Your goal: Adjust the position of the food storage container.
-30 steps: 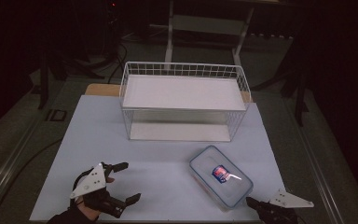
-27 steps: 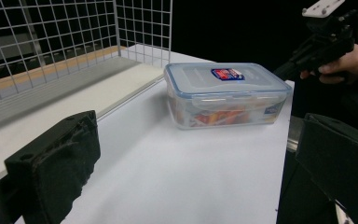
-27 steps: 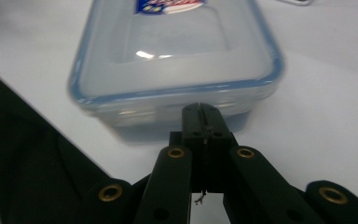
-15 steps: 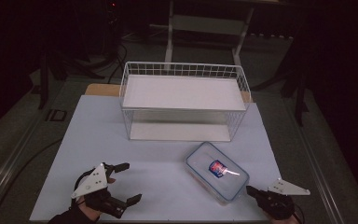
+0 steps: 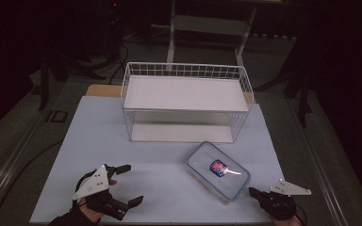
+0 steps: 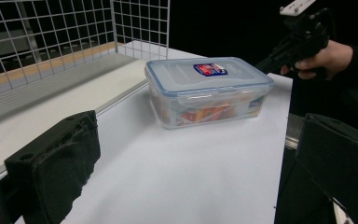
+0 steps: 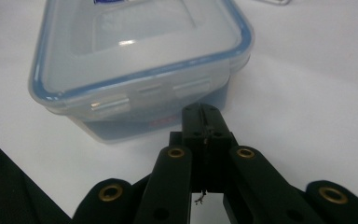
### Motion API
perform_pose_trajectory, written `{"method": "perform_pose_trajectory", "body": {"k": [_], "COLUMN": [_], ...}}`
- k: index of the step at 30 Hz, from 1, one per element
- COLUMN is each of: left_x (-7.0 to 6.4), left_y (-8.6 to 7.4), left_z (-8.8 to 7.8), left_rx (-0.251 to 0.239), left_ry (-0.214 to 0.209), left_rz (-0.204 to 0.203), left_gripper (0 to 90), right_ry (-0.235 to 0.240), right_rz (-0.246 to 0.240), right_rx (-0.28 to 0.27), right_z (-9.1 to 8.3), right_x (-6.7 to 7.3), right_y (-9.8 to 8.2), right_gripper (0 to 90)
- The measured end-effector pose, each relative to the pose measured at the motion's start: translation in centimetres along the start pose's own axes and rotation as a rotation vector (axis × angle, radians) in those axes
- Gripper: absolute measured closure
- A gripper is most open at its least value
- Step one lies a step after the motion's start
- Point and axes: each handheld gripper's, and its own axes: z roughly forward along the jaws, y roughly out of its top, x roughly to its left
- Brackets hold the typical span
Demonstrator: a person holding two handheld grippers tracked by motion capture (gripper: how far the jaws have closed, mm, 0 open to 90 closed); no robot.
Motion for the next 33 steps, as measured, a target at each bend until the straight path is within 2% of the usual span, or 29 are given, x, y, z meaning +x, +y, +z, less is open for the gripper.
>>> {"method": "perform_pose_trajectory", "body": {"k": [4,5,10,14,26,33], "left_x": [-0.1,-0.1,0.0,-0.1,-0.1,-0.1], "left_y": [0.0,0.0,-0.1,-0.1,-0.1,-0.2], "left_z": [0.1,0.1,0.1,0.2,0.2,0.2], "left_rx": [0.007,0.007,0.007,0.008,0.007,0.015], "left_ry": [0.000,-0.001,-0.002,-0.005,-0.006,-0.005], "left_rz": [0.005,0.004,0.000,0.000,-0.003,0.003], "left_gripper": [0.0,0.0,0.0,0.0,0.0,0.0], "right_ry": [0.009,0.002,0.004,0.002,-0.024,-0.037], "right_rz": [-0.008,-0.025,0.004,0.009,-0.022,-0.021], "right_rx": [0.037,0.060,0.053,0.060,0.063,0.049], "right_z": [1.0,1.5,1.9,2.6,5.9,6.7], "right_x": [0.1,0.2,-0.4,-0.8,-1.7,-2.1], "right_y": [0.1,0.2,0.3,0.9,4.0,4.9], "right_gripper": [90.0,90.0,90.0,90.0,90.0,90.0]}}
